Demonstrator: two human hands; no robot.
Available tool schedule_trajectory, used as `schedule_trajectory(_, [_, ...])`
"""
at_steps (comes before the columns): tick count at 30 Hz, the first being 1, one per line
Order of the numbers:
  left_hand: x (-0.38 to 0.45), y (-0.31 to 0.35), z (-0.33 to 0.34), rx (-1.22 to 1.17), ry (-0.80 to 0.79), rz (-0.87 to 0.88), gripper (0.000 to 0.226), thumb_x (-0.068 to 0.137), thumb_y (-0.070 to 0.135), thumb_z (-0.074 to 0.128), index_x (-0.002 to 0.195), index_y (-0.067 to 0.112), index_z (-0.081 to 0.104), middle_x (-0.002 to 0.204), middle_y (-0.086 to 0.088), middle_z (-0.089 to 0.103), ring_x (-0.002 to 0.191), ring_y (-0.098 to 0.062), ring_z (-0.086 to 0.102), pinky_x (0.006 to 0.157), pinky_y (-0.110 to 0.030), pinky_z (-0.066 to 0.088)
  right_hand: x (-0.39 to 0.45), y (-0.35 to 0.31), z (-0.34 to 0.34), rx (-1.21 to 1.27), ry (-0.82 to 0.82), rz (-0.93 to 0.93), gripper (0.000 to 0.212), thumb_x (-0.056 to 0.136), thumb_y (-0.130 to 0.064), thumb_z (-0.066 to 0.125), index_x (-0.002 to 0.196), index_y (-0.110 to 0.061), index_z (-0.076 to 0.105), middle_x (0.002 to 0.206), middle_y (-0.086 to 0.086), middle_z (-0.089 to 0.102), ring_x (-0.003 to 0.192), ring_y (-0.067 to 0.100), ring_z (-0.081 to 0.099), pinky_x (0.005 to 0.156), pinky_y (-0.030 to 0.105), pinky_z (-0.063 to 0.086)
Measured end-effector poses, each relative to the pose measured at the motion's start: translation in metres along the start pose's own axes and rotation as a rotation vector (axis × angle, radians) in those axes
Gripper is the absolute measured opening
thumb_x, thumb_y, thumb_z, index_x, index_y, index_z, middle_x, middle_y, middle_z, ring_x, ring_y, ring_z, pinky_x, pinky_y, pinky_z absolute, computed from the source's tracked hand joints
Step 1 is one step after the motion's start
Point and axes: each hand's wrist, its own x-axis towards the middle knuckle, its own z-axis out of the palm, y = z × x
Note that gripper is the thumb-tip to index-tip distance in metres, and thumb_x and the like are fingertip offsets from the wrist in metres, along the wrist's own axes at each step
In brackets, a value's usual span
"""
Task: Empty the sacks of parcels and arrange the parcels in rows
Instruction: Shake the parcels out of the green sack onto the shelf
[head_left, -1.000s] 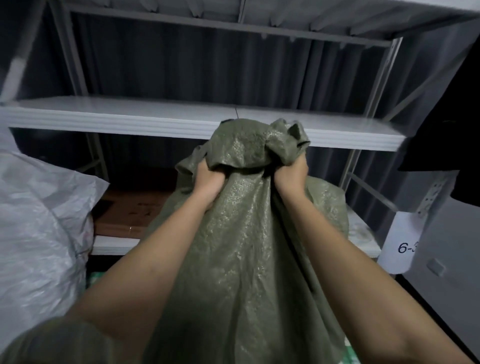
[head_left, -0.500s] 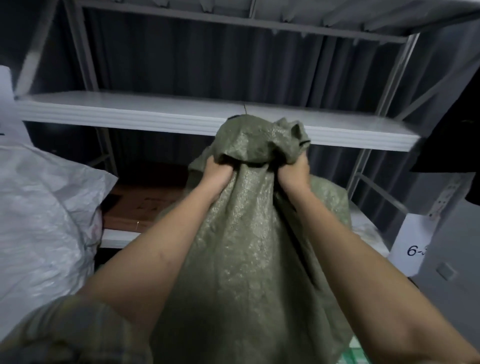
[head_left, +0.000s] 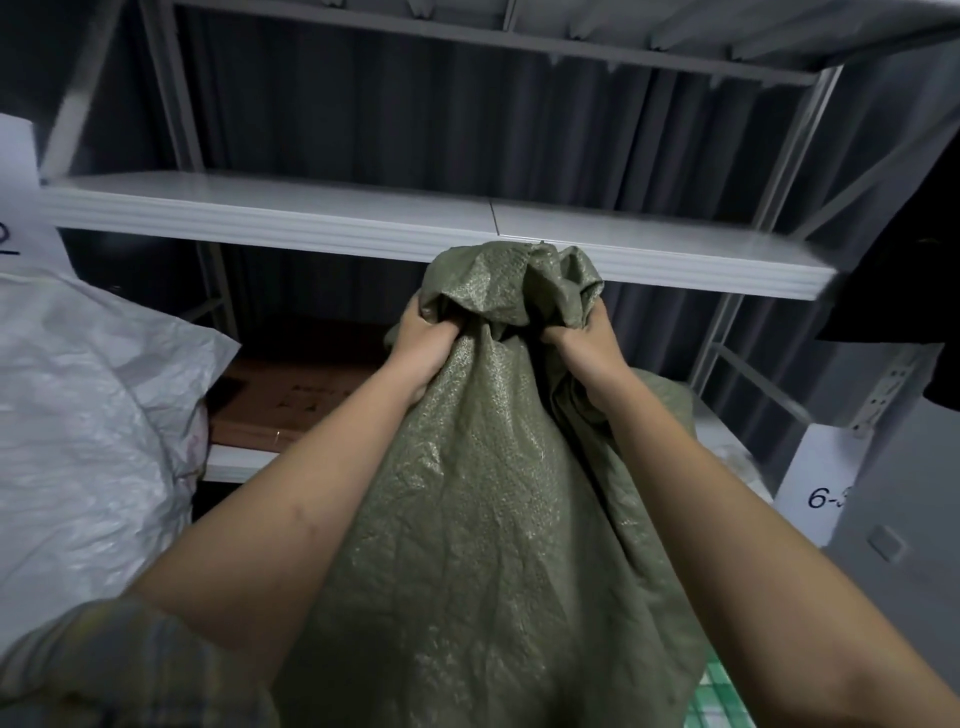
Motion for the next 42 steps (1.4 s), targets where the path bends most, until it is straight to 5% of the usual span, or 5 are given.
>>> schedule_trajectory(10, [0.000, -0.018, -0.016, 0.159, 0.075, -0.043, 0.048, 0.066, 0.047, 0.070, 0.109, 0.027, 0.059, 0.107, 0.000, 0.067, 0.101, -0.017, 0.062, 0.094, -0.042, 0.051, -0.019, 0.007, 0.000, -0.305, 0.046, -0.087, 0.067, 0.083, -0.029, 0.069, 0.138, -0.016, 0.035, 0.139, 0.009, 0.038, 0.129, 0.028, 0.043, 0.109, 0.040, 0.036])
schedule_trajectory(16, [-0.029, -0.016, -0.022, 0.106, 0.030, -0.068, 0.050, 0.076, 0.022, 0.072, 0.123, 0.015, 0.056, 0.112, 0.000, 0.066, 0.103, -0.014, 0.062, 0.091, -0.031, 0.051, -0.041, 0.012, 0.017, -0.400, -0.201, -0.066, 0.129, 0.058, -0.073, 0.075, 0.155, -0.022, 0.007, 0.160, 0.006, 0.010, 0.148, 0.023, 0.013, 0.121, 0.045, 0.017])
schedule_trajectory(29, [-0.077, -0.036, -0.056, 0.178, -0.106, -0.320, 0.033, 0.089, 0.034, 0.065, 0.120, 0.024, 0.055, 0.108, -0.001, 0.064, 0.086, -0.013, 0.060, 0.064, -0.024, 0.047, -0.082, 0.047, 0.070, -1.047, -0.656, -0.014, 0.150, 0.051, -0.080, 0.073, 0.152, -0.014, -0.017, 0.160, 0.010, -0.021, 0.149, 0.032, -0.009, 0.118, 0.057, -0.004])
schedule_trajectory(36, [-0.088, -0.044, -0.065, 0.190, -0.166, -0.404, 0.019, 0.091, 0.018, 0.064, 0.105, 0.026, 0.053, 0.089, 0.005, 0.062, 0.078, -0.008, 0.058, 0.063, -0.021, 0.049, -0.101, 0.076, 0.094, -1.133, -0.495, -0.022, 0.122, 0.067, -0.066, 0.075, 0.151, -0.004, 0.012, 0.159, 0.018, 0.007, 0.146, 0.037, 0.014, 0.119, 0.054, 0.009])
schedule_trajectory(42, [-0.100, -0.050, -0.074, 0.230, -0.300, -0.526, 0.041, 0.087, 0.006, 0.063, 0.127, 0.011, 0.055, 0.100, -0.003, 0.070, 0.102, -0.016, 0.064, 0.099, -0.030, 0.048, -0.097, 0.108, 0.094, -1.006, -0.318, -0.081, 0.052, 0.083, -0.045, 0.068, 0.120, -0.012, 0.054, 0.119, 0.009, 0.059, 0.114, 0.031, 0.056, 0.097, 0.044, 0.042])
